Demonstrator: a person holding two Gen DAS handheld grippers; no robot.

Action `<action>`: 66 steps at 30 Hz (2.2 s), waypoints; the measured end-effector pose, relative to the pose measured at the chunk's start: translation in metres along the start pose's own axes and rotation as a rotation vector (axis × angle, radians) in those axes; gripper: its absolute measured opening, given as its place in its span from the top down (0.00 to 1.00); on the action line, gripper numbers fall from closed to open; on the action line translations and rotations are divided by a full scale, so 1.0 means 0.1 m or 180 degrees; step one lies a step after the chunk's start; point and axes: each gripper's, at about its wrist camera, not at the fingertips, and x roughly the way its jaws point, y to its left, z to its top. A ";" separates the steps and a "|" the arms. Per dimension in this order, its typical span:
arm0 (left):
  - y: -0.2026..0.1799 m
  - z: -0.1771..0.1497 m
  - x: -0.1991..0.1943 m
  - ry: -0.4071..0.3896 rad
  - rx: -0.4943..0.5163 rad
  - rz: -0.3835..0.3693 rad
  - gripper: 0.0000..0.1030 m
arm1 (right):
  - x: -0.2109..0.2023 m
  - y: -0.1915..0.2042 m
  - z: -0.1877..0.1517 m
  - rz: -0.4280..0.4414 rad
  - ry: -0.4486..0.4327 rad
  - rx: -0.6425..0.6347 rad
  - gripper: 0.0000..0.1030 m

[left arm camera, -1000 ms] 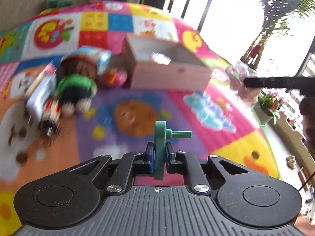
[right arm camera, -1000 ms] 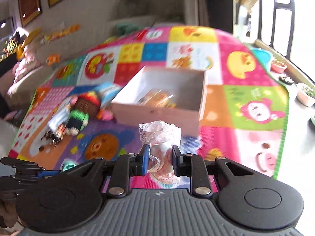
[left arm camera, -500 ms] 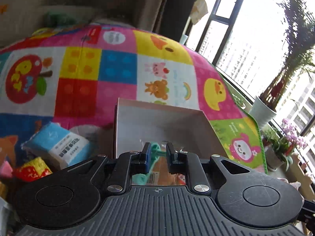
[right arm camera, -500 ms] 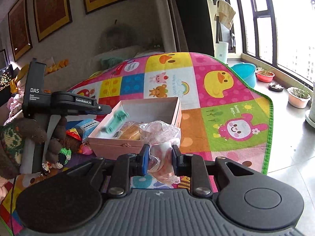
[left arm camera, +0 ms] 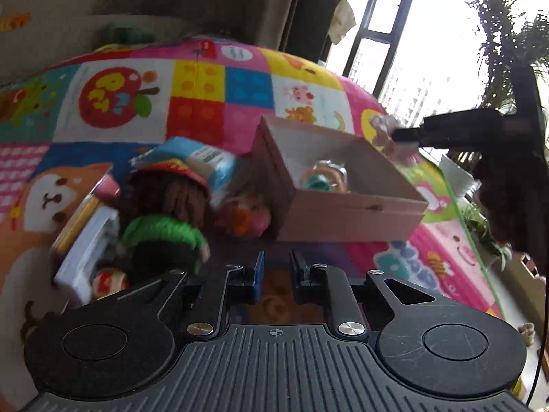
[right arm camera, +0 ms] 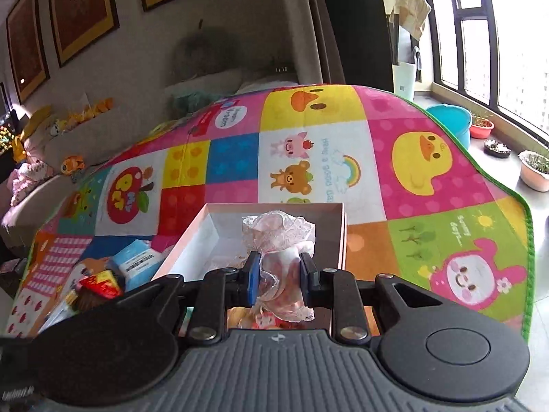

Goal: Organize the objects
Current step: 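Release the pink lace scrunchie into the box with the right tool, then grasp the blue wet-cotton packet with the right tool while the left tool grasps the knitted doll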

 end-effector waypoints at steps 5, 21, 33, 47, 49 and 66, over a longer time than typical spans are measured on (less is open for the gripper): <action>0.37 0.00 -0.17 -0.0065 -0.0322 0.0117 0.83 | 0.95 0.07 0.29 -0.0347 0.0470 0.0008 0.78; 1.07 -0.20 -0.67 -0.0516 -0.0879 0.0399 0.83 | 0.83 1.51 0.40 0.0380 0.0625 -0.0866 0.11; 0.91 -0.45 -0.67 -0.0096 -0.0630 -0.0091 0.83 | 1.86 2.28 0.06 0.0252 0.1313 -0.1038 0.24; 0.92 -0.32 -0.38 -0.0024 -0.0784 0.0195 0.70 | 0.48 2.06 -0.18 0.0869 0.0823 -0.0998 0.85; 0.95 -0.26 -0.31 -0.0033 -0.0881 0.0250 0.67 | 0.40 2.05 -0.25 0.0741 0.0756 -0.1152 0.83; 0.64 0.23 0.10 0.0062 -0.0161 0.0699 0.64 | 1.21 2.30 -0.17 0.0220 0.0711 -0.1362 0.28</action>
